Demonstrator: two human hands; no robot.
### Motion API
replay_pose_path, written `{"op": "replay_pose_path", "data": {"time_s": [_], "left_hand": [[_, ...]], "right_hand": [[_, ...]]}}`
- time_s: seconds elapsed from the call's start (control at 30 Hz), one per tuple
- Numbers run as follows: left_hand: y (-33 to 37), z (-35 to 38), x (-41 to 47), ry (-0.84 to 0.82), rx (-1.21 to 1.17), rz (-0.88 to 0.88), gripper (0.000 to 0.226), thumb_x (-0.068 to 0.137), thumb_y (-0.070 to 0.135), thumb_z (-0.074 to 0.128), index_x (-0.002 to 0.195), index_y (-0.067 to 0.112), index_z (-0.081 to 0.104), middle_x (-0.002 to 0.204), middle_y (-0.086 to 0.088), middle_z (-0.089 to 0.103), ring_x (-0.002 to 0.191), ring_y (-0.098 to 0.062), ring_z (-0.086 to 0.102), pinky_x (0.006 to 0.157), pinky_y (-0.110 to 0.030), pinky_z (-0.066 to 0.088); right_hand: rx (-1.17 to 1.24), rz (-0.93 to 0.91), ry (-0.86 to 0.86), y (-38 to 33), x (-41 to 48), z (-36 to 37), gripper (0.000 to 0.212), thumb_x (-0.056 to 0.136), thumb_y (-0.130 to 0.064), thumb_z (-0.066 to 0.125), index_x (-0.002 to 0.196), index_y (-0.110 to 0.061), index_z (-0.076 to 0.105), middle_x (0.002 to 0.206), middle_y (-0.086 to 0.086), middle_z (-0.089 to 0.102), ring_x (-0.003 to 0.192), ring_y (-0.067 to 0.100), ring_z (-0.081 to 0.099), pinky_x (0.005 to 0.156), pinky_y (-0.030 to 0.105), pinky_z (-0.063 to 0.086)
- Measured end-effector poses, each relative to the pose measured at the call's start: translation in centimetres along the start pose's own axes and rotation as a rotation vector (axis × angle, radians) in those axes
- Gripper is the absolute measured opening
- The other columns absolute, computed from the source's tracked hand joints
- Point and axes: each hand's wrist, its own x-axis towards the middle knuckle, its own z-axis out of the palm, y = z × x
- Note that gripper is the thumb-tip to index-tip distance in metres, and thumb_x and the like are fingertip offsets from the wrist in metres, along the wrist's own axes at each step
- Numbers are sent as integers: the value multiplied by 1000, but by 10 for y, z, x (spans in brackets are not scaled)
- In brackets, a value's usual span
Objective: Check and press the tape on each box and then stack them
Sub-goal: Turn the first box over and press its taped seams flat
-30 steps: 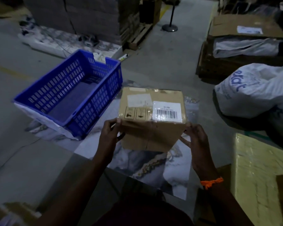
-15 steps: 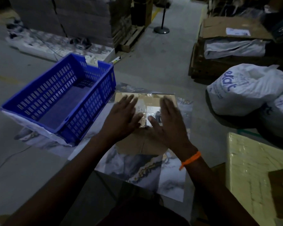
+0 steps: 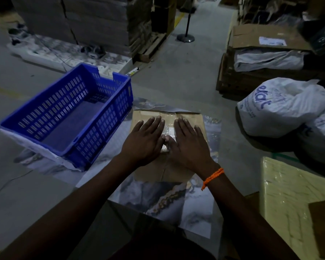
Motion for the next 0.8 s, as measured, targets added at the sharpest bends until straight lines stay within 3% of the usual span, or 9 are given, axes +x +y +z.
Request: {"op": "replay_pose_path", "data": {"time_s": [0.07, 0.17, 0.3, 0.57, 0.73, 0.8], "left_hand": [[1, -1, -9, 77, -32, 48, 60, 107, 44, 18, 156, 14, 33, 163, -8, 32, 152, -21, 26, 123, -40, 14], [3, -1, -31, 170, -62, 133, 52, 105, 41, 31, 142, 13, 56, 149, -8, 53, 141, -23, 47, 118, -44, 26], [-12, 11, -60, 214, -56, 111, 52, 105, 40, 36, 144, 12, 54, 152, -8, 49, 144, -22, 43, 120, -45, 27], [-9, 19, -69, 289, -158, 70, 49, 103, 38, 42, 143, 14, 56, 153, -4, 47, 145, -19, 39, 122, -43, 24], [-11, 9, -63, 287, -275, 59, 48, 102, 40, 43, 139, 15, 61, 150, -3, 52, 144, -19, 42, 119, -44, 30], [-9, 1, -60, 318, -351, 15, 48, 101, 43, 43, 132, 14, 66, 146, -7, 56, 141, -22, 44, 114, -39, 36]], "right_hand": [[9, -27, 80, 2, -8, 2, 98, 95, -72, -6, 162, -11, 29, 170, 8, 24, 158, 19, 18, 127, 44, 11], [102, -110, 205, 12, -30, 5, 70, 105, -56, 27, 150, -7, 50, 157, 12, 48, 149, 22, 41, 124, 47, 30], [80, -169, 242, 23, -61, 4, 58, 105, -46, 39, 143, -6, 58, 149, 14, 56, 143, 25, 49, 120, 48, 37], [5, -160, 218, 22, -74, 13, 57, 107, -47, 34, 140, -10, 62, 154, 10, 52, 148, 23, 43, 121, 50, 33], [77, -219, 221, 30, -64, 4, 52, 107, -42, 38, 132, -8, 68, 144, 12, 61, 139, 26, 53, 113, 55, 44], [231, -176, 280, 34, -60, -2, 42, 105, -35, 51, 131, -7, 68, 141, 13, 64, 135, 26, 56, 110, 53, 48]]}}
